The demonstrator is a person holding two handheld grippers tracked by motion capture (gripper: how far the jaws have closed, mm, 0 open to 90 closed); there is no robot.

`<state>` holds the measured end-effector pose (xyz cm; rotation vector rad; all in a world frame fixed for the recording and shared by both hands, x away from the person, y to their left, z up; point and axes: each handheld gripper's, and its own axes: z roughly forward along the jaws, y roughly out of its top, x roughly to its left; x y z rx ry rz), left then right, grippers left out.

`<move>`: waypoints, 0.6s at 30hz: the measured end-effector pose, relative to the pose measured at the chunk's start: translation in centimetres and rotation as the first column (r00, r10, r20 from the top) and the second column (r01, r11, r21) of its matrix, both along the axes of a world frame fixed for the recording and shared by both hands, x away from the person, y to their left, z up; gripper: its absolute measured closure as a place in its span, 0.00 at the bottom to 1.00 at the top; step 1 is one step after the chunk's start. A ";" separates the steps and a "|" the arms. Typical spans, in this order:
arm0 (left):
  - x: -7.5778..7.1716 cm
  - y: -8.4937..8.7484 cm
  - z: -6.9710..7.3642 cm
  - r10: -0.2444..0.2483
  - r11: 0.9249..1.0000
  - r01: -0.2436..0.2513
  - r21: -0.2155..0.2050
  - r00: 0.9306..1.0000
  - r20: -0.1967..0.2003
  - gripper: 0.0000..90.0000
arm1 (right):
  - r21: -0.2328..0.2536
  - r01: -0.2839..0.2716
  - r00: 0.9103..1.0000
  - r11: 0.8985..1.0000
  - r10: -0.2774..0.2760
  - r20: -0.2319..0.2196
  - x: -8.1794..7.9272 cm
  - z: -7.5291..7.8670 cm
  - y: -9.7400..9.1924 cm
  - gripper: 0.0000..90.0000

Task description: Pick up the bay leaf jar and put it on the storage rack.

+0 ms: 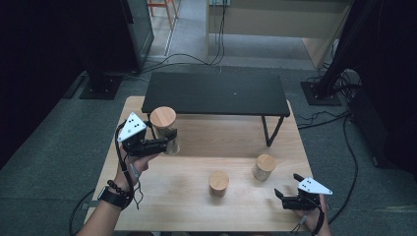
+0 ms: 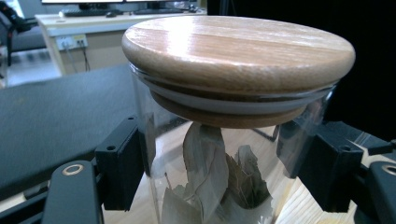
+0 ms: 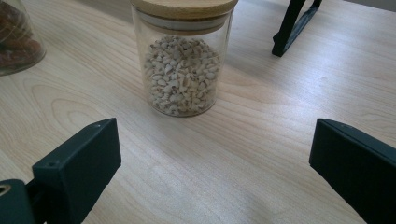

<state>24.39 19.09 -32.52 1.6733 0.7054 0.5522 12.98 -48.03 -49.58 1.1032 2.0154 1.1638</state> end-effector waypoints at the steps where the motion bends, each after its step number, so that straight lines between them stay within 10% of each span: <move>1: 0.0 -0.1 0.2 0.002 1.000 -0.002 0.000 1.000 0.002 0.28 | 0.001 0.000 1.000 1.000 0.000 0.000 0.0 0.0 0.0 0.02; 18: 3.7 -1.5 4.9 0.048 0.999 -0.048 0.003 0.999 0.023 0.28 | 0.003 -0.004 1.000 1.000 0.004 0.001 0.1 0.0 -0.2 0.02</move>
